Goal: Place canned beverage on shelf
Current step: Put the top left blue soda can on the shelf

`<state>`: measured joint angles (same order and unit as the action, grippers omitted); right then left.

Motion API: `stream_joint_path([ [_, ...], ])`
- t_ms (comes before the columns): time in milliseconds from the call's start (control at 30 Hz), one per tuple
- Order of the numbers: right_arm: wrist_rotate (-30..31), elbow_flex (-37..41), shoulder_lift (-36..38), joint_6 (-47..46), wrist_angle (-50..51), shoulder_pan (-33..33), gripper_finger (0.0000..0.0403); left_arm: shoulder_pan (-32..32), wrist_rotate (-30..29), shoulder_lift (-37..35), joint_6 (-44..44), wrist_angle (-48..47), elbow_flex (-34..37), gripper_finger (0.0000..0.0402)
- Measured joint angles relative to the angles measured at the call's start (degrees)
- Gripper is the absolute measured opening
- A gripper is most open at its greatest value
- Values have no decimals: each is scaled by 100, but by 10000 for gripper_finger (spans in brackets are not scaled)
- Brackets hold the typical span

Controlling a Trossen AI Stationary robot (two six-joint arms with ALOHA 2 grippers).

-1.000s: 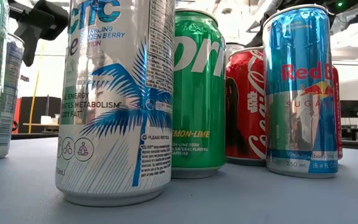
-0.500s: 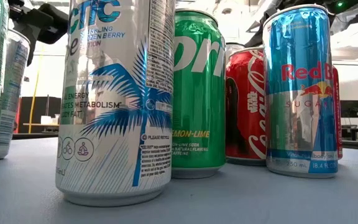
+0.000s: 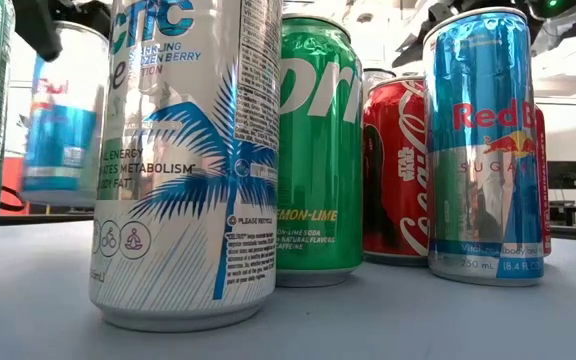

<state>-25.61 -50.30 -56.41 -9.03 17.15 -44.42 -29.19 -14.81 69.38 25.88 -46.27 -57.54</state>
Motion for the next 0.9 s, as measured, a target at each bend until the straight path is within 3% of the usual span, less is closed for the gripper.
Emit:
stream_joint_path([
  [200, 0, 0, 66, -3, 6, 59, 363, 40, 214, 0, 531, -932, -800, 228],
  [367, 0, 0, 71, -3, 8, 137, 363, 183, -541, -2, 597, -1557, -1710, 228],
  [500, 5, 0, 69, 3, 8, 212, 363, 715, -868, -2, 729, -1856, -2256, 228],
  [733, 6, 1, 68, 28, 13, 258, 363, 1936, -526, 9, 392, -2093, -2922, 228],
  [900, 13, 0, 68, 43, 13, 258, 363, 2268, -144, 14, 104, -2287, -3326, 228],
])
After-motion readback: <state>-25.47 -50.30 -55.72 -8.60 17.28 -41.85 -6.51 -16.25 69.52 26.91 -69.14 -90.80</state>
